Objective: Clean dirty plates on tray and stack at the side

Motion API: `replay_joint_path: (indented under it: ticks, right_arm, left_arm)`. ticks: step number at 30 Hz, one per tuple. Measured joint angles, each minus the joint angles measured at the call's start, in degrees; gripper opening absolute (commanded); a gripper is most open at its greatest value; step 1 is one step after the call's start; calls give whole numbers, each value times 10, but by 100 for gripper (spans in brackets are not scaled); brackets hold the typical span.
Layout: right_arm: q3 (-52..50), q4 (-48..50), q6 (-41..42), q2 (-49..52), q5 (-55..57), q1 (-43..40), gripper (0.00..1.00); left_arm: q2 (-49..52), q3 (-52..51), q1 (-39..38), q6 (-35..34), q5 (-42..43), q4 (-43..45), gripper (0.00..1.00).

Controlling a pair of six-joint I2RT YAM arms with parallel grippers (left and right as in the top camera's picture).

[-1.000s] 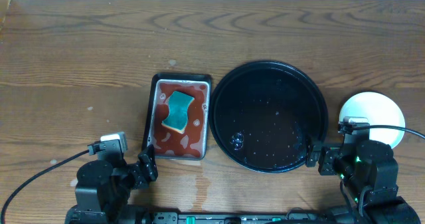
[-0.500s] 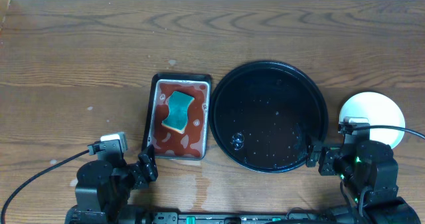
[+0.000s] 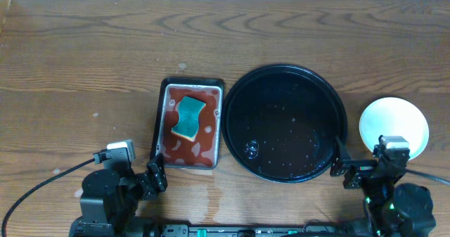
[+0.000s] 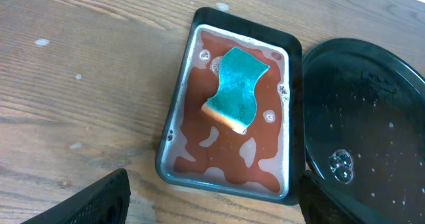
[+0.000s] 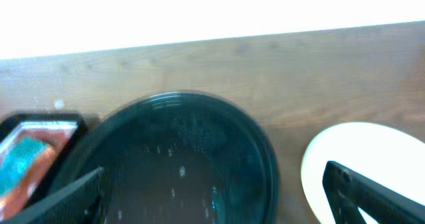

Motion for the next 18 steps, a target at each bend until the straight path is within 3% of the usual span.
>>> replay_joint_path:
  ticks: [8,18]
  right_arm:
    - [-134,189,-5,-91,-29,-30,99]
    - [-227,362,-26,-100,-43,-43,99]
  left_arm:
    - [0,-1,0,0,0,0,81]
    - [0,-1,0,0,0,0,81]
